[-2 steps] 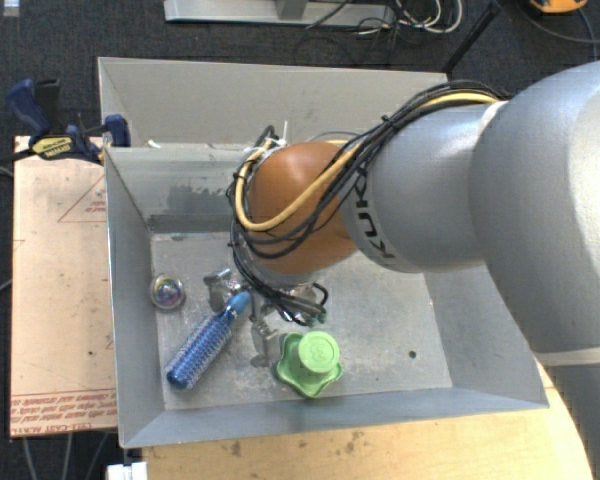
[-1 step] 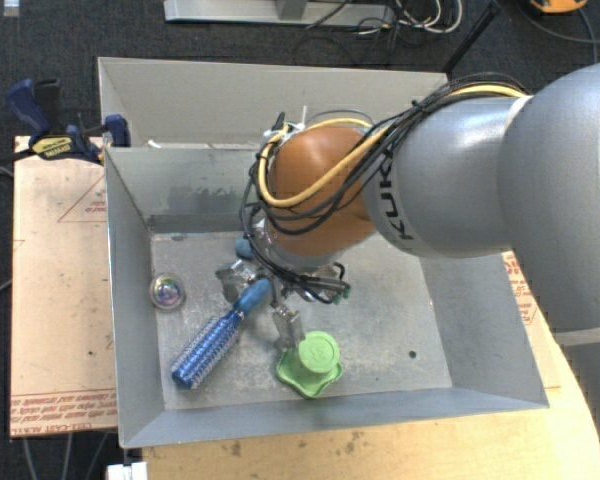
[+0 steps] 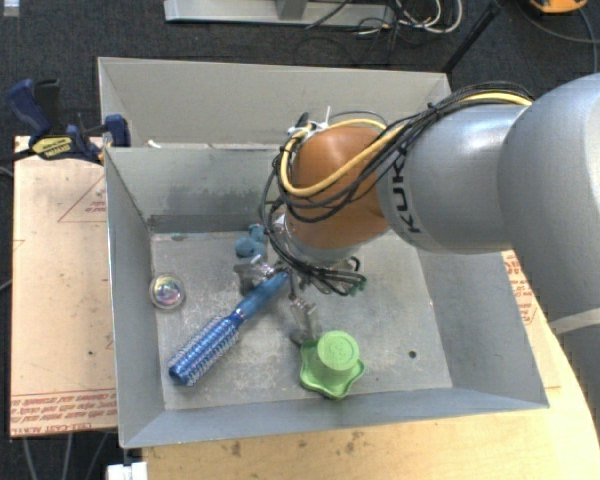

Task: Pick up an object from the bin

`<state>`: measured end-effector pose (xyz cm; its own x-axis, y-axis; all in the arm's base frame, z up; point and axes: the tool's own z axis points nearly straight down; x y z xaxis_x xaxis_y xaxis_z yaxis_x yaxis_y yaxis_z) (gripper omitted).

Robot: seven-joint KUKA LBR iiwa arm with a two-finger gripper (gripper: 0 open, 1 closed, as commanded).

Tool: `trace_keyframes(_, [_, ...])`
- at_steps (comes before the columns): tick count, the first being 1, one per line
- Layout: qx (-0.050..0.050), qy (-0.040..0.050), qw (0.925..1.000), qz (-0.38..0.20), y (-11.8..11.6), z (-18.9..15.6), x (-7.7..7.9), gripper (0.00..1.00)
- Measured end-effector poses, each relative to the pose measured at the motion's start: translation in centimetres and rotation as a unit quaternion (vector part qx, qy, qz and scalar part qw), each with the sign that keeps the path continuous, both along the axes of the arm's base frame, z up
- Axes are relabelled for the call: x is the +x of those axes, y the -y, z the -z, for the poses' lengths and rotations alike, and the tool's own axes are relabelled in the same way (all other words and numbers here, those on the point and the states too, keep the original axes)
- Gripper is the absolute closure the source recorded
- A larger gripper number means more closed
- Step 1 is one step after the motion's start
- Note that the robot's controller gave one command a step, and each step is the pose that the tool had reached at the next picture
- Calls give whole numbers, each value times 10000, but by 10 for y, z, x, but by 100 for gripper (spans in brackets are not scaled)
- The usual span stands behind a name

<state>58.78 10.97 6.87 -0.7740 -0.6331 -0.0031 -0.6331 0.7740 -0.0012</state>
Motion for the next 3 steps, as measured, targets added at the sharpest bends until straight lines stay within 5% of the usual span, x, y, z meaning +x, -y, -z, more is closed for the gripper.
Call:
trace_keyframes(1, [11, 4, 10000, 12, -1, 0, 0, 0])
trace_keyframes(2, [13, 10, 10000, 16, -1, -1, 1, 100])
trace_keyframes(3, [11, 32, 10000, 25, -2, -124, 3, 100])
